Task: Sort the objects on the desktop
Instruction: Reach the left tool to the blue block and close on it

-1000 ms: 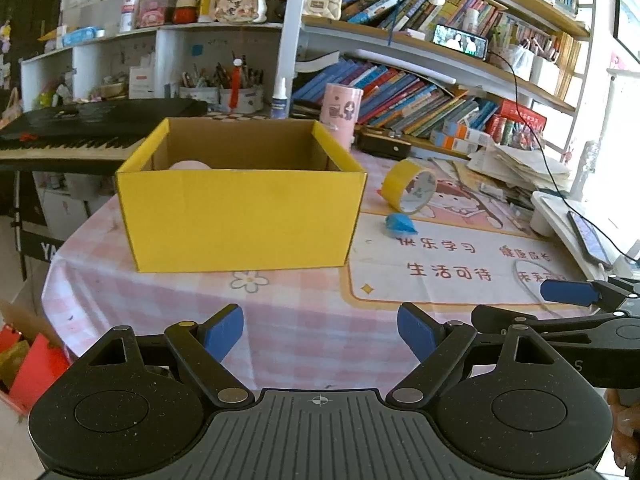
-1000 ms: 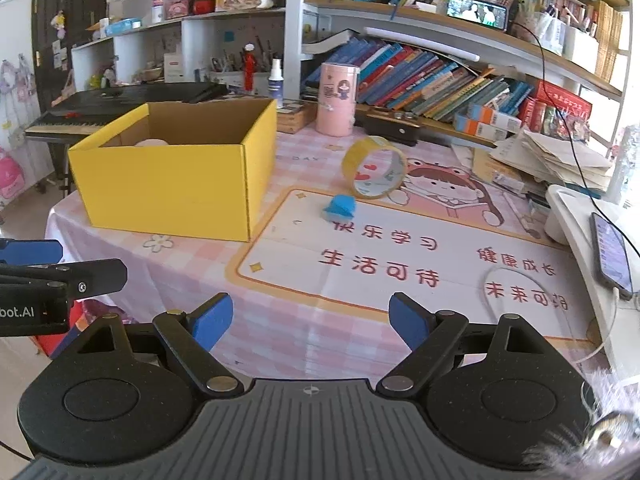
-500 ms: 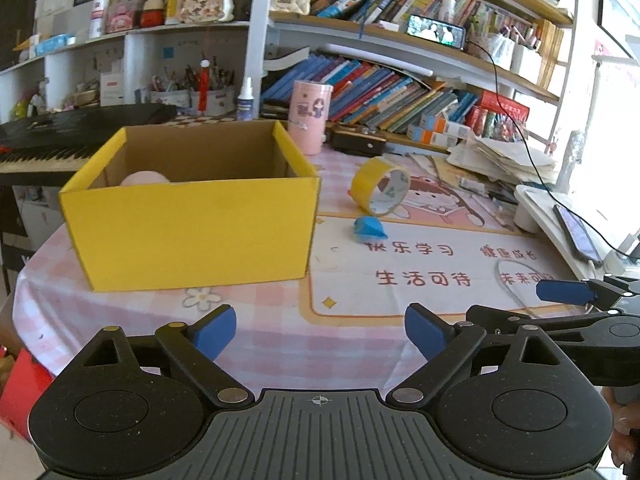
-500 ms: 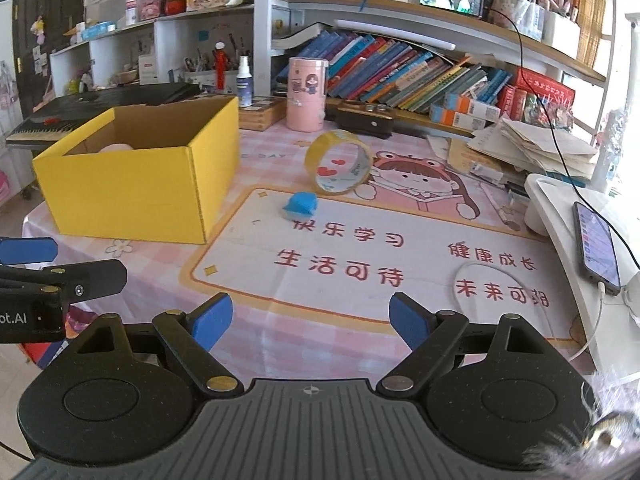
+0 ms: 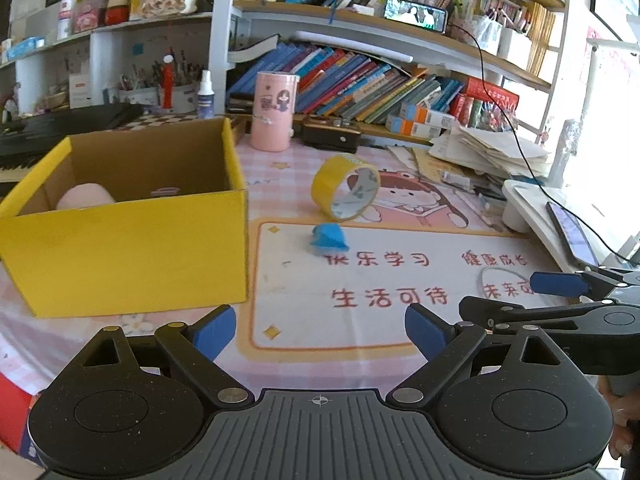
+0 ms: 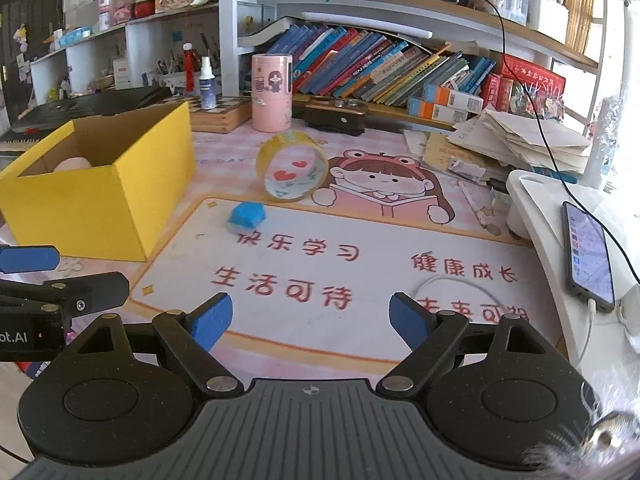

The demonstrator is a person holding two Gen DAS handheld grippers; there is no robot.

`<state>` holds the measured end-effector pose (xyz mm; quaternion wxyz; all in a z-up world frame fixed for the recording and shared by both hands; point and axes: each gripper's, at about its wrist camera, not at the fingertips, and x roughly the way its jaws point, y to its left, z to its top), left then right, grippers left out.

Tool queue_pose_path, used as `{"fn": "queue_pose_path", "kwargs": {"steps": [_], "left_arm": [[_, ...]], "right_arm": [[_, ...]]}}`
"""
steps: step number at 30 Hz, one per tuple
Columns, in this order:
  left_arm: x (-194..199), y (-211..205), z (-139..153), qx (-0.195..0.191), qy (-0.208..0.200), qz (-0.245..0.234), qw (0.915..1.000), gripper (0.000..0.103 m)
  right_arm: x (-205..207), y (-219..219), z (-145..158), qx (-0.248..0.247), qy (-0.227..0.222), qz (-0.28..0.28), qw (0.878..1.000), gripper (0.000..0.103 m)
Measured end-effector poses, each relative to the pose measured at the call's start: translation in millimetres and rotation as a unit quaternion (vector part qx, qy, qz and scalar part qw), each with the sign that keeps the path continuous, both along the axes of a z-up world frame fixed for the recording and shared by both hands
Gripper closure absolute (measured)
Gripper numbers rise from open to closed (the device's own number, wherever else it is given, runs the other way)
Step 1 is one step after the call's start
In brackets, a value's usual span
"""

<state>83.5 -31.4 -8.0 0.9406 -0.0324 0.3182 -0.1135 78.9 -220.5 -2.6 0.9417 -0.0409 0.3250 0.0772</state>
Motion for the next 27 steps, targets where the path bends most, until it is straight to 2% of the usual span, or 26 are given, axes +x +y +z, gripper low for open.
{"fn": "queue_pose_path", "kwargs": {"steps": [11,19,27], "left_arm": [[34,-40,-6,-0.005,0.013,0.004,0.9999,0.009],[60,-62,-13,-0.009,0.019,0.052,0.9984,0.009],[82,-76,-23,-0.004,0.022,0.095,0.9953,0.009]], "right_arm": [[44,-38,0,0.001,-0.001,0.013,1.000,0.018],[80,-67,3,0.017,-0.014,0.026,0.999,0.018],[109,-80,4,0.036,-0.012,0.071,0.997,0.018]]}}
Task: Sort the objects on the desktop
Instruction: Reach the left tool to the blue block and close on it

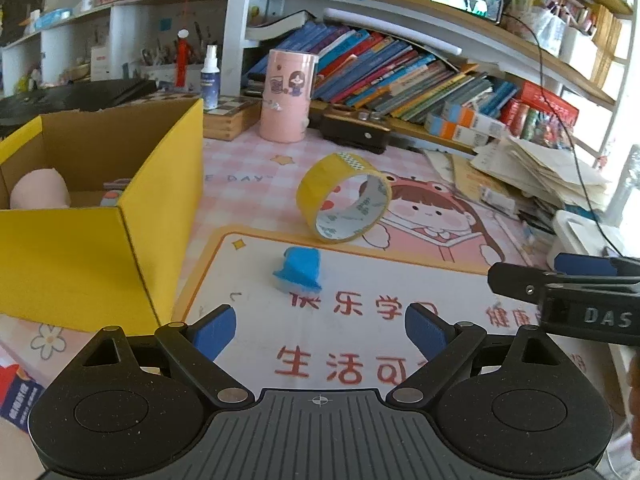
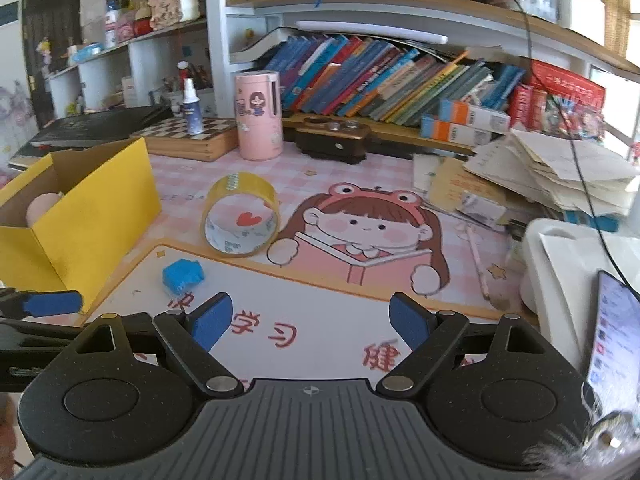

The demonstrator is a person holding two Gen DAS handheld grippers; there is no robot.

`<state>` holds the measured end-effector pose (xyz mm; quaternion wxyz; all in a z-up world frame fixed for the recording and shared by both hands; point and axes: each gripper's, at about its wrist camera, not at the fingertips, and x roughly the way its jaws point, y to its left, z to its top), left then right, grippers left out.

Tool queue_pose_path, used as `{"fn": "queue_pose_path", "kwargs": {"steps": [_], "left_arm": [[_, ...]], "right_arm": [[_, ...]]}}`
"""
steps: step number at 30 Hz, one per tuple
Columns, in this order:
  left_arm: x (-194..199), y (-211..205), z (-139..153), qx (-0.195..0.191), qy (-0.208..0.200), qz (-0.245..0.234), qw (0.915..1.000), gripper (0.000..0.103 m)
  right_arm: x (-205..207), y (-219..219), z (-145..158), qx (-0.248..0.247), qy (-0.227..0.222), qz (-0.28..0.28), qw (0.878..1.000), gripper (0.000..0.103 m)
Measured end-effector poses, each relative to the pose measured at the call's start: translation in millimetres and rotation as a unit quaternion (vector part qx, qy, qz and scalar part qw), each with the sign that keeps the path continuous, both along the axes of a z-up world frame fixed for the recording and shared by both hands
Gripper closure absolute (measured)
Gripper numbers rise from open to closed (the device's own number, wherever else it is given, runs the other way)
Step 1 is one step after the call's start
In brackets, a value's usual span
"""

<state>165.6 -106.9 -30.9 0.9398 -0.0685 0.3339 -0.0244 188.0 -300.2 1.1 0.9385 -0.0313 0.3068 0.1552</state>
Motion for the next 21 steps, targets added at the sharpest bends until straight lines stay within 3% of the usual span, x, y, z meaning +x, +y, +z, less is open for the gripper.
{"fn": "queue_pose_path", "kwargs": {"steps": [9,13,21], "left_arm": [[41,-13,-18,0.021,0.008,0.027,0.9994,0.014],[62,-18,-27,0.031,0.020,0.034,0.9987,0.023],[91,-21,-43,0.069,0.043,0.060,0.9949,0.051]], "right_arm": [[22,-9,4,0.005,-0.007,0.027,1.000,0.018],[30,-15,4,0.000,-0.006,0.030,1.000,0.018],[47,-25,0,-0.004,0.002,0.034,0.999,0.018]]}}
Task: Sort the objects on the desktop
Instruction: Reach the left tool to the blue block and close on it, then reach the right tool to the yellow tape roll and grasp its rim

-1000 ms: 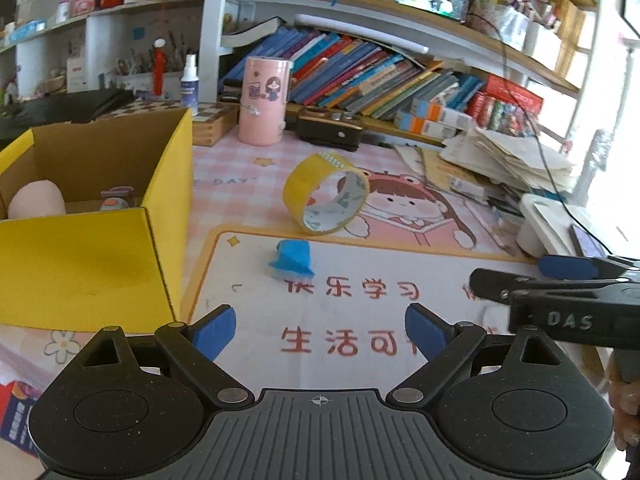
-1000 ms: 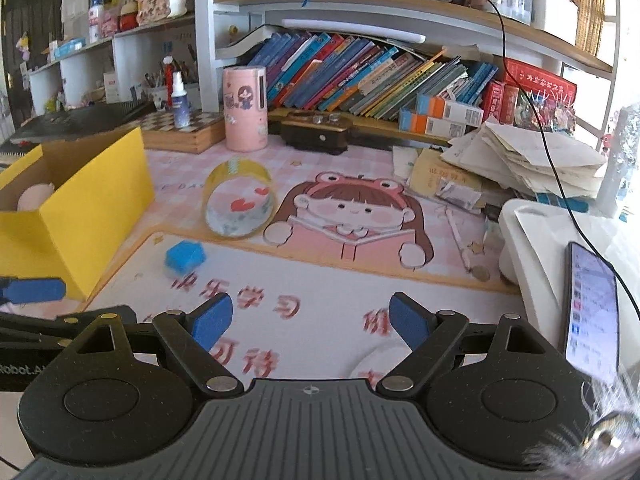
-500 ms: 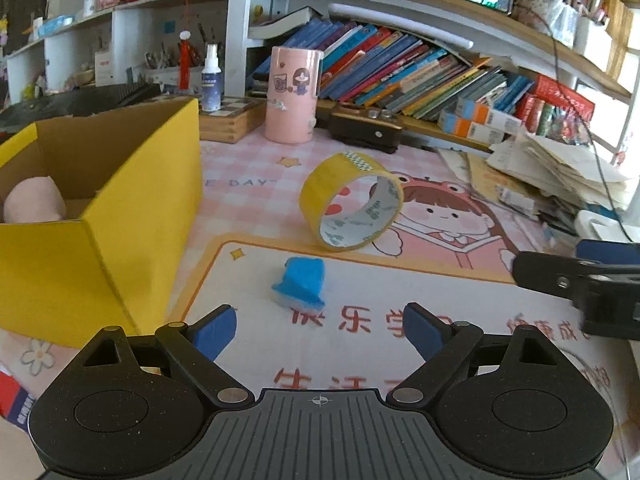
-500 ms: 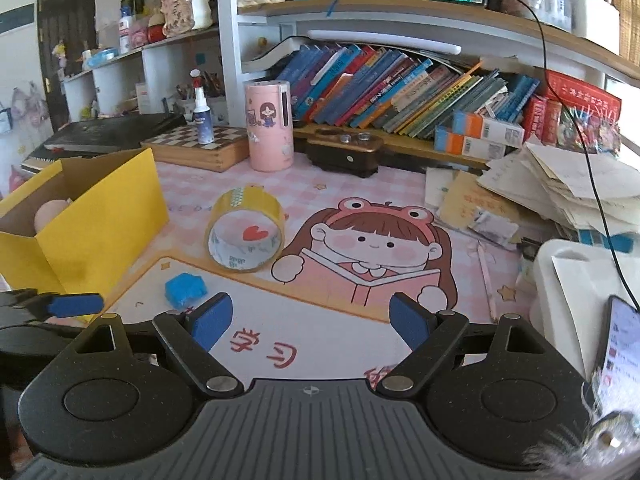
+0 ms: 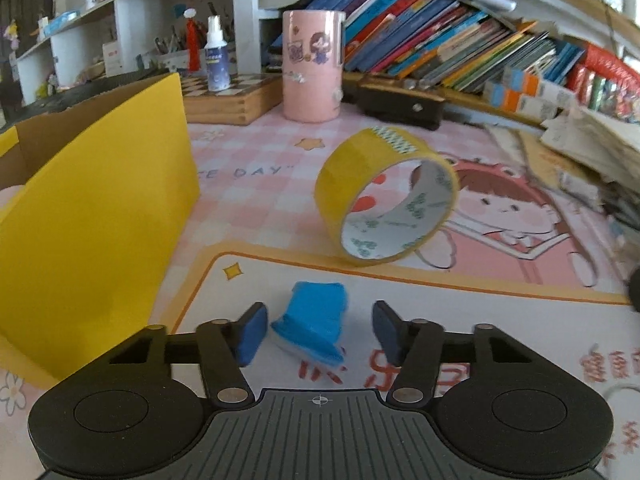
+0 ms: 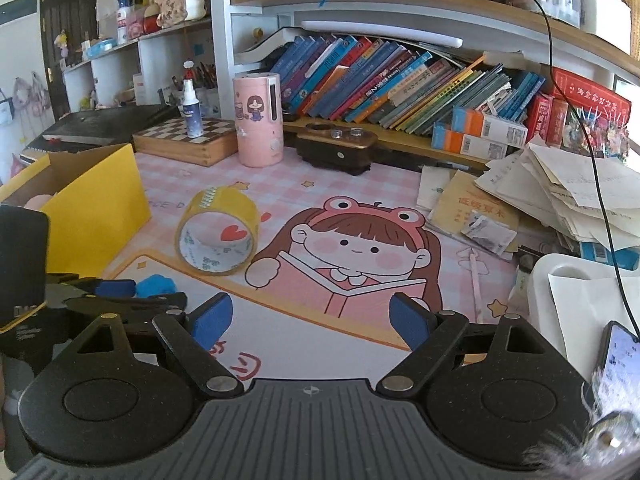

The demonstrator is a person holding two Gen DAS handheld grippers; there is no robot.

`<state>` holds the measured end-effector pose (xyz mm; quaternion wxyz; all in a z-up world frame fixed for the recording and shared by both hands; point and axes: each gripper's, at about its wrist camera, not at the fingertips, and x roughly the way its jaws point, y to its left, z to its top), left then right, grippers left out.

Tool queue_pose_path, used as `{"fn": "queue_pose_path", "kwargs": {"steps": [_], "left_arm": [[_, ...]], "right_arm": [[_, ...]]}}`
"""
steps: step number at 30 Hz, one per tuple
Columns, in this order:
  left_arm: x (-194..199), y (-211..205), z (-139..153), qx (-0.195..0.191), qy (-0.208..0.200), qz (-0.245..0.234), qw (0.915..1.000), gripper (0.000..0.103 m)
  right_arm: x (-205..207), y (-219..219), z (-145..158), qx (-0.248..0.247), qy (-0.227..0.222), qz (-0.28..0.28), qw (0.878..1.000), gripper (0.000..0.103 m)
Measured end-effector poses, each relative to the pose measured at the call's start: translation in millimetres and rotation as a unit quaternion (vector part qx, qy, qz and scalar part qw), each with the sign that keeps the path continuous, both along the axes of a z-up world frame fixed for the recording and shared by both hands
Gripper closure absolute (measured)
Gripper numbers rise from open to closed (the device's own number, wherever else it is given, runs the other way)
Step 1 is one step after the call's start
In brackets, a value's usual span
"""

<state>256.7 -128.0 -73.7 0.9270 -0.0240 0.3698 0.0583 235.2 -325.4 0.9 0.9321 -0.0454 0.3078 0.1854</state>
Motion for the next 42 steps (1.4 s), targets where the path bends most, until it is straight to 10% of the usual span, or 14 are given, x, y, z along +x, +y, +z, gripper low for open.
{"fn": "queue_pose_path", "kwargs": {"steps": [21,30,35,42], "left_arm": [[-46,15,44,-0.071,-0.026,0.000,0.9971,0.065],[-58,17,56,-0.064,-0.040,-0.004,0.9971,0.065],[-64,22,57,-0.074,-0.046,0.003,0.9962,0.066],[-68,22,60,-0.082,-0.053,-0.004,0.9952,0.066]], "right_arm": [[82,61,-37,-0.007,-0.003,0.090,0.996,0.022],[115,104,-54,-0.042,-0.028,0.143,0.988,0.053],[125,105,-54,-0.036,-0.030,0.136,0.990,0.090],[113,82,-35,-0.014,-0.038,0.115,0.993,0.094]]}}
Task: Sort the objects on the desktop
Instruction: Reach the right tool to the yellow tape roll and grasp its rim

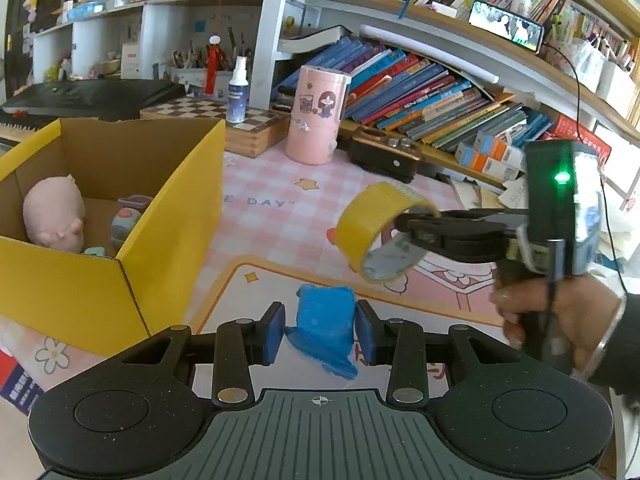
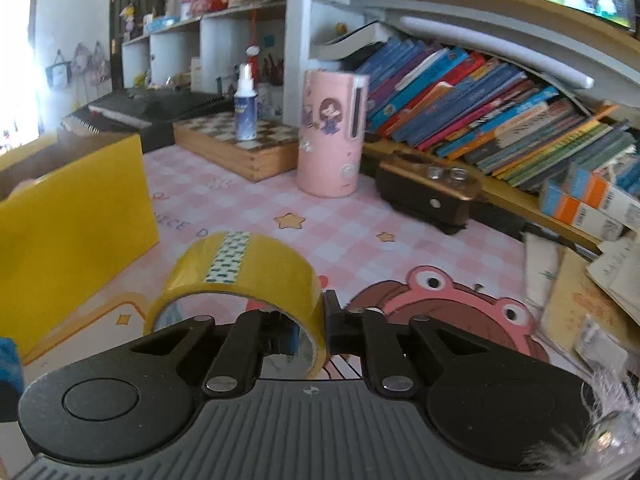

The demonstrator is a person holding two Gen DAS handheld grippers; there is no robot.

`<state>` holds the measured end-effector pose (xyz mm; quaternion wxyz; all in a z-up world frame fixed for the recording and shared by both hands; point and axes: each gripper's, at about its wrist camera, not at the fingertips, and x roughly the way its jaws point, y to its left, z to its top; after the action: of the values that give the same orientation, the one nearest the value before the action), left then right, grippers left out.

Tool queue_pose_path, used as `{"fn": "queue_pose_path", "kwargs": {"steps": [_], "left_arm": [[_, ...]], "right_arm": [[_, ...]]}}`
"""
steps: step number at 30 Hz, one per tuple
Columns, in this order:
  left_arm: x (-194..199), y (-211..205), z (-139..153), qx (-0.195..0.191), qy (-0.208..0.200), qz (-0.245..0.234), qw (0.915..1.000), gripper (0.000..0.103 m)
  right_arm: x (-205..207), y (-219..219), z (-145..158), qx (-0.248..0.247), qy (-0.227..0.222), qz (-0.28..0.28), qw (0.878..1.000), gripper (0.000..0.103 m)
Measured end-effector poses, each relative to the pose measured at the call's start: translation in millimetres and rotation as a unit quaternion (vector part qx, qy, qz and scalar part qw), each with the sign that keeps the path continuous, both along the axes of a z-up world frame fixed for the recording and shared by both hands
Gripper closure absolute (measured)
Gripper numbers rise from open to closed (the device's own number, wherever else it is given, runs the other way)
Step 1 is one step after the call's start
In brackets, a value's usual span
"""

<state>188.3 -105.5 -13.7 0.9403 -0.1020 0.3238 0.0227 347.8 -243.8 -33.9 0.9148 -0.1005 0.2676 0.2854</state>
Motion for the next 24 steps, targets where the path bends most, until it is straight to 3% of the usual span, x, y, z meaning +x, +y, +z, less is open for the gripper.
{"fn": "queue_pose_path", "kwargs": {"steps": [13,24], "left_arm": [[-22,6,8,-0.014,-0.017,-0.013,0.9997,0.067],[-41,24,21,-0.032,-0.052,-0.042,0.9973,0.067]], "right_arm": [[-75,-49,40,0.063,0.046,-0.051,0.996,0.094],[-140,-53,51,0.075,0.061,-0.088,0.991,0.094]]}}
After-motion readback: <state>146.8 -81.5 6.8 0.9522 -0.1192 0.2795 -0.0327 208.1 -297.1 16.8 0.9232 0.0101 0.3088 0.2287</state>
